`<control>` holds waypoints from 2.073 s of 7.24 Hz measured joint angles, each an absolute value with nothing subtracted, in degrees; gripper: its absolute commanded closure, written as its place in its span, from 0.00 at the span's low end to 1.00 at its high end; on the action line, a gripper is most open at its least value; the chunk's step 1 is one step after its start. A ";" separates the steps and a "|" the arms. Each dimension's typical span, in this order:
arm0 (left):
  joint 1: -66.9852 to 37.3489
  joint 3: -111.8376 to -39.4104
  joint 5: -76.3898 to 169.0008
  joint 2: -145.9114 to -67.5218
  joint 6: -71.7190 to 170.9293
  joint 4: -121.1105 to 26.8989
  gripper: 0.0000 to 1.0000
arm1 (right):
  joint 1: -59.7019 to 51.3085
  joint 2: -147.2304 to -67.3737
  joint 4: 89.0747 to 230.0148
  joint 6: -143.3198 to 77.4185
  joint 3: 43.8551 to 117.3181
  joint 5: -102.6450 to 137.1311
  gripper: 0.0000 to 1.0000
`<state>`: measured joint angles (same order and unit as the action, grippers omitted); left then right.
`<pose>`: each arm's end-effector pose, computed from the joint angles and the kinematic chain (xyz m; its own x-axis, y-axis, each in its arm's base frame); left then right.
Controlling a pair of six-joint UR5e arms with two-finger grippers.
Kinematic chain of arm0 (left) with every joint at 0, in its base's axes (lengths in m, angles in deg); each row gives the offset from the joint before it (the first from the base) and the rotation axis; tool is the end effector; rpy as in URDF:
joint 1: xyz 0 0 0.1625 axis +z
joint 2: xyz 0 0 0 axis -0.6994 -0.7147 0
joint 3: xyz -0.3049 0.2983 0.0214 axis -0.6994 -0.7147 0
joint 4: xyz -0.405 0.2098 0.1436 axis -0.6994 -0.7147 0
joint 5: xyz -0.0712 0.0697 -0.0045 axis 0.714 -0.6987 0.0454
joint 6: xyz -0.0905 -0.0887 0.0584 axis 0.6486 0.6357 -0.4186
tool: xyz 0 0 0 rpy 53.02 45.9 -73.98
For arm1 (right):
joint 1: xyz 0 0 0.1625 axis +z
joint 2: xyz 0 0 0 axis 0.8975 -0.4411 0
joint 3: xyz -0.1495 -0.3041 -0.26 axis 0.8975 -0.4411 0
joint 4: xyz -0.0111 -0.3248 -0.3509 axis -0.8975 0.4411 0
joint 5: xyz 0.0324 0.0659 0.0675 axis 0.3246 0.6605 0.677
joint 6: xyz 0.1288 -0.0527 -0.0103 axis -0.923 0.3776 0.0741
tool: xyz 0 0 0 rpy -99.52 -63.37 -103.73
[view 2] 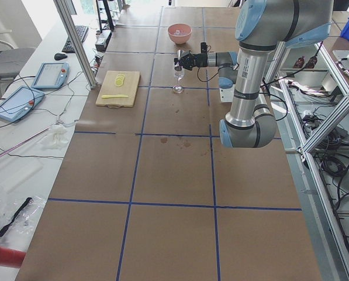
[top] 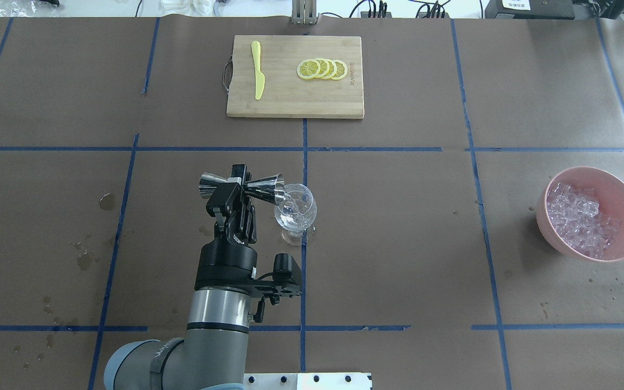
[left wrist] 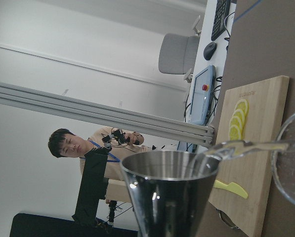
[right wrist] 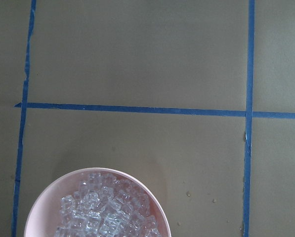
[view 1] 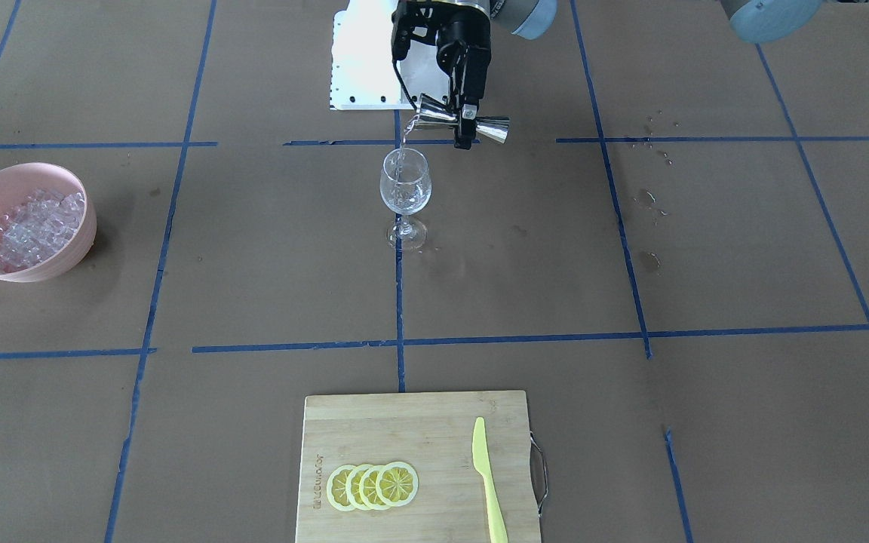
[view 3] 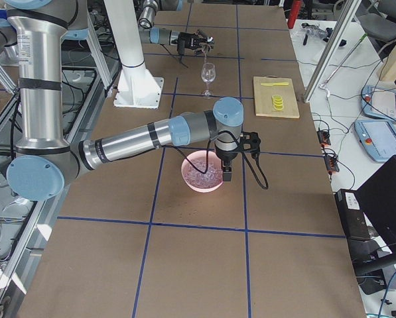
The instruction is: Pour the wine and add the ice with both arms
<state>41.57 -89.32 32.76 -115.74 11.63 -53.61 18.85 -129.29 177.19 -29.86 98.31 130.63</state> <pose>0.5676 -0.2997 0.1305 0.7934 0.0889 0.6022 -0.6026 -0.0253 0.7976 -0.0371 -0.5417 0.5095 0.6714 -0.0369 0.7401 -0.0332 0.9963 0.0798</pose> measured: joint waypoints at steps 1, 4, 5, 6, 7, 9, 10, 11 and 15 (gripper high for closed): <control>41.61 -89.46 32.04 -115.82 8.72 -53.72 1.00 | 18.78 -129.17 177.19 -29.88 98.29 130.63 0.00; 41.70 -89.51 29.95 -115.94 3.37 -53.78 1.00 | 18.64 -129.08 176.97 -29.92 98.65 130.68 0.00; 41.80 -89.36 29.52 -115.95 2.84 -54.05 1.00 | 18.59 -129.14 176.00 -30.33 98.98 130.34 0.00; 41.96 -89.16 29.34 -115.95 2.68 -55.85 1.00 | 18.31 -129.27 174.03 -31.93 99.15 129.59 0.00; 42.09 -88.76 29.26 -115.94 2.64 -59.35 1.00 | 17.61 -129.45 171.71 -34.32 99.24 128.79 0.00; 41.99 -88.18 29.23 -115.62 2.62 -65.76 1.00 | 16.09 -129.79 168.79 -36.95 99.25 127.43 0.00; 41.74 -88.03 29.25 -115.27 2.68 -68.28 1.00 | 15.64 -129.83 168.40 -37.23 99.23 126.92 0.00; 41.43 -87.90 29.25 -114.88 2.79 -70.15 1.00 | 15.30 -129.85 168.19 -37.32 99.22 126.61 0.00; 38.68 -87.80 29.97 -108.82 2.84 -73.55 1.00 | 12.84 -129.94 167.72 -38.46 98.82 125.18 0.00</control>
